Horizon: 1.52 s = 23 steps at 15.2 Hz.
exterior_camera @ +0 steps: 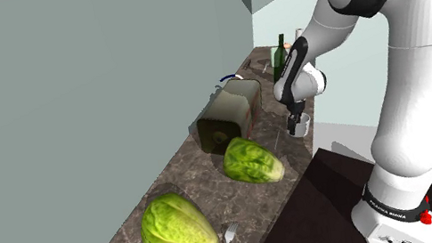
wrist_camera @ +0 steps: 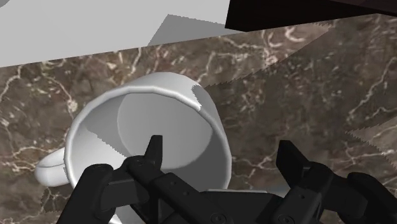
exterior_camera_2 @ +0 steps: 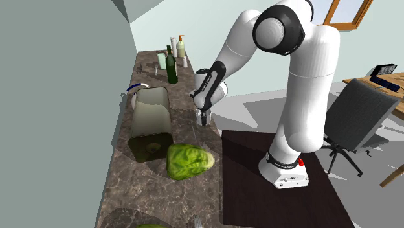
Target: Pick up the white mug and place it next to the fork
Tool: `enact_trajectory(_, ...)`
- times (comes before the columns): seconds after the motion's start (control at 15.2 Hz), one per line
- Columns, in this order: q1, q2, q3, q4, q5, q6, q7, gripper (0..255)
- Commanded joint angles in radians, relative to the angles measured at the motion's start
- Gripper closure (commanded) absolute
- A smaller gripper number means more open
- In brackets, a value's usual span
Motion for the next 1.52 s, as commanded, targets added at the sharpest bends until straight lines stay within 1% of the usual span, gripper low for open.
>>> enact_trajectory(0.0,0.0,0.0,0.0,0.0,0.0,0.0,0.0,0)
enact_trajectory(0.07,0.0,0.0,0.0,0.0,0.0,0.0,0.0,0)
enact_trajectory(0.13,0.0,0.0,0.0,0.0,0.0,0.0,0.0,255)
enact_trajectory(0.73,0.0,0.0,0.0,0.0,0.0,0.0,0.0,255)
enact_trajectory(1.06,0.02,-0.076,-0.031,-0.004,-0.06,-0.068,0.04,255)
enact_trajectory(1.45,0.03,-0.165,-0.05,0.0,-0.124,-0.154,0.083,255)
